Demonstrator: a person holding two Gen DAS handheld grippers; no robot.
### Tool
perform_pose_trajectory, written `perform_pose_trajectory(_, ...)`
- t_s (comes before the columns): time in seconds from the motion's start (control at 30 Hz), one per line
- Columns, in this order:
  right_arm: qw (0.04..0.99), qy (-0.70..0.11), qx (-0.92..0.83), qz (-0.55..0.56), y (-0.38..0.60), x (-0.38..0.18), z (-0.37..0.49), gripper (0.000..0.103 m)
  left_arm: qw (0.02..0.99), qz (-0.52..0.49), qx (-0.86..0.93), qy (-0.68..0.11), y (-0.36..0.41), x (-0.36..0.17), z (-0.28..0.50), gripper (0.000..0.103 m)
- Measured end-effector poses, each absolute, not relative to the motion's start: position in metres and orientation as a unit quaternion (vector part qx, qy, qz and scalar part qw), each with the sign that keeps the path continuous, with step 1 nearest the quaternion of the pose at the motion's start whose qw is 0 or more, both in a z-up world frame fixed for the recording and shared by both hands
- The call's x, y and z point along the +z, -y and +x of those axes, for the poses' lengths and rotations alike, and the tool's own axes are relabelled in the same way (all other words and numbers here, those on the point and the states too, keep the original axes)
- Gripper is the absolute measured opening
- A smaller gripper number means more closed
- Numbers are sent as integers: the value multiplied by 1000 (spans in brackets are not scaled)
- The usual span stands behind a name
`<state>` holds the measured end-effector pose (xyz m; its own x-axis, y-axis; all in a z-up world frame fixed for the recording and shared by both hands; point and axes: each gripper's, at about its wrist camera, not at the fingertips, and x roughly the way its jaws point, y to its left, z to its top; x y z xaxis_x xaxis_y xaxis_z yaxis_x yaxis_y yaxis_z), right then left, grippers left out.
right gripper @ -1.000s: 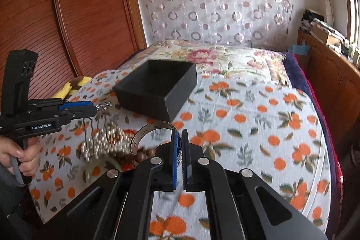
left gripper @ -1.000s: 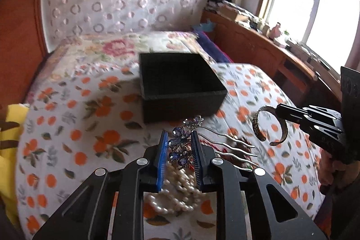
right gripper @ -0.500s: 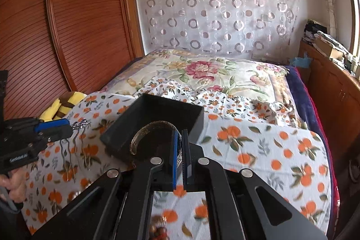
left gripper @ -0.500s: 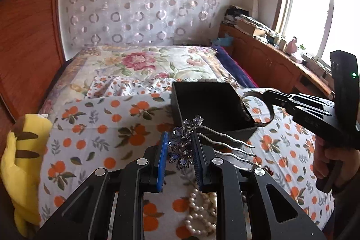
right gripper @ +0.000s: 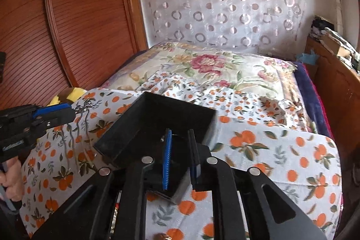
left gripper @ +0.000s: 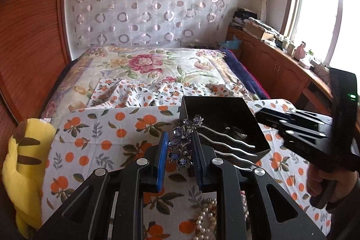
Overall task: Organize jewelry
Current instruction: 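Carry the silver comb into the black box and open the left gripper, then move the left gripper back to the jewelry pile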
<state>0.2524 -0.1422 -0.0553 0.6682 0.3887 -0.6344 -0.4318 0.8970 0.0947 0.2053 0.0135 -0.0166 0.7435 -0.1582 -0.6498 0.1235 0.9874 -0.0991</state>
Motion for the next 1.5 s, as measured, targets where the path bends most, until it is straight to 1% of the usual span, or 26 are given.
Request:
perform_pose_trajectory(0.23, 920, -331, 209, -28, 173, -48, 236, 16, 933, -14, -75, -352, 11, -23, 228, 19)
perform_pose_trajectory(0.7, 918, -326, 224, -35, 180, -57, 203, 16, 925, 35, -57, -374, 50, -49, 262, 20)
perform_pose_trajectory(0.73, 918, -326, 224, -36, 179, -58, 201, 16, 925, 38, -58, -375, 51, -50, 261, 24)
perform_pose_trajectory(0.77, 918, -326, 225, -36, 179, -59, 200, 16, 925, 40, -59, -373, 52, -50, 261, 33)
perform_pose_trajectory(0.8, 917, -327, 225, -37, 179, -60, 199, 16, 927, 42, -60, -369, 52, -49, 258, 36)
perform_pose_trajectory(0.93, 917, -327, 226, -42, 178, -65, 188, 16, 929, 47, -66, -362, 53, -45, 244, 38)
perform_pose_trajectory(1.03, 914, -329, 233, -43, 176, -71, 175, 16, 930, 50, -74, -357, 50, -43, 227, 44)
perform_pose_trajectory(1.13, 913, -330, 236, -51, 175, -74, 165, 16, 930, 57, -85, -354, 48, -41, 207, 45)
perform_pose_trajectory(1.17, 912, -331, 237, -54, 175, -77, 160, 17, 929, 59, -91, -353, 47, -41, 197, 48)
perform_pose_trajectory(1.23, 909, -336, 242, -53, 175, -82, 152, 30, 929, 62, -100, -351, 46, -42, 183, 54)
perform_pose_trajectory(1.27, 907, -338, 244, -52, 175, -84, 149, 32, 929, 65, -103, -350, 46, -43, 178, 55)
perform_pose_trajectory(1.3, 904, -345, 247, -52, 175, -88, 146, 32, 928, 69, -106, -351, 45, -45, 171, 57)
perform_pose_trajectory(1.37, 901, -353, 246, -54, 176, -93, 141, 32, 926, 72, -111, -353, 45, -51, 157, 67)
perform_pose_trajectory(1.4, 901, -356, 243, -53, 178, -96, 139, 32, 926, 69, -116, -353, 45, -53, 151, 68)
perform_pose_trajectory(1.47, 900, -364, 236, -44, 184, -100, 131, 32, 923, 60, -125, -358, 43, -59, 140, 74)
perform_pose_trajectory(1.5, 899, -367, 234, -41, 188, -101, 128, 32, 923, 57, -128, -359, 43, -62, 134, 76)
